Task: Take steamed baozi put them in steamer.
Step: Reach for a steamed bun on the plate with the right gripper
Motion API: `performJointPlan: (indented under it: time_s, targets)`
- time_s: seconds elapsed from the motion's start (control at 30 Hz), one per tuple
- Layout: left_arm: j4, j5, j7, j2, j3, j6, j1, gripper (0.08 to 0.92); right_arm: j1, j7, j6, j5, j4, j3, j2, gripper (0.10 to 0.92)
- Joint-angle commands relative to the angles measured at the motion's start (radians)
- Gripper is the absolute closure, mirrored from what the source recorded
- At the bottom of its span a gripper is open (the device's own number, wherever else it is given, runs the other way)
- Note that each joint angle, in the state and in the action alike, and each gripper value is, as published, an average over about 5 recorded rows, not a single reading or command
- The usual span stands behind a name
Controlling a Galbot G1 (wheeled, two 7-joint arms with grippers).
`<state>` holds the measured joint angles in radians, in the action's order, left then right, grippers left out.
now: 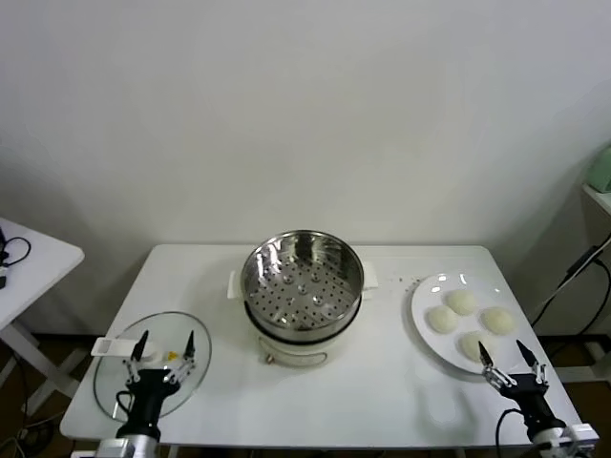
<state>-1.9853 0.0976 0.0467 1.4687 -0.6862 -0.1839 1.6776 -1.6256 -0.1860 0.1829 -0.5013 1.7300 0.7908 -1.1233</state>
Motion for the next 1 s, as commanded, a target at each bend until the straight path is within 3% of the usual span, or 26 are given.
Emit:
performJointPlan:
  time_s: [0.03,0.23,0.57,0.77,1.0]
  targets:
    - [0.003,-0.017,0.003,-0.004,0.006,-0.005,-0.001,0.177,0.045,-0.017,0.005,0.109,-0.007,0.020,0.024,0.203]
    - [0.008,-0.059,0.013,-0.013,0.027,-0.018,-0.017,0.177,0.142,-0.081,-0.087,0.173,-0.012,0.029,0.177,0.203]
    - [0.035,-0.060,-0.001,-0.030,0.052,-0.023,-0.044,0.177,0.439,-0.382,-0.242,0.216,-0.204,-0.176,0.564,0.203]
    - [0.060,-0.059,0.009,-0.035,0.062,-0.047,-0.050,0.177,0.849,-0.616,-0.213,0.345,-0.415,-0.570,0.693,0.203]
    - [0.076,-0.053,0.008,-0.034,0.057,-0.035,-0.061,0.177,1.421,-0.877,-0.135,0.496,-0.634,-1.132,0.665,0.203]
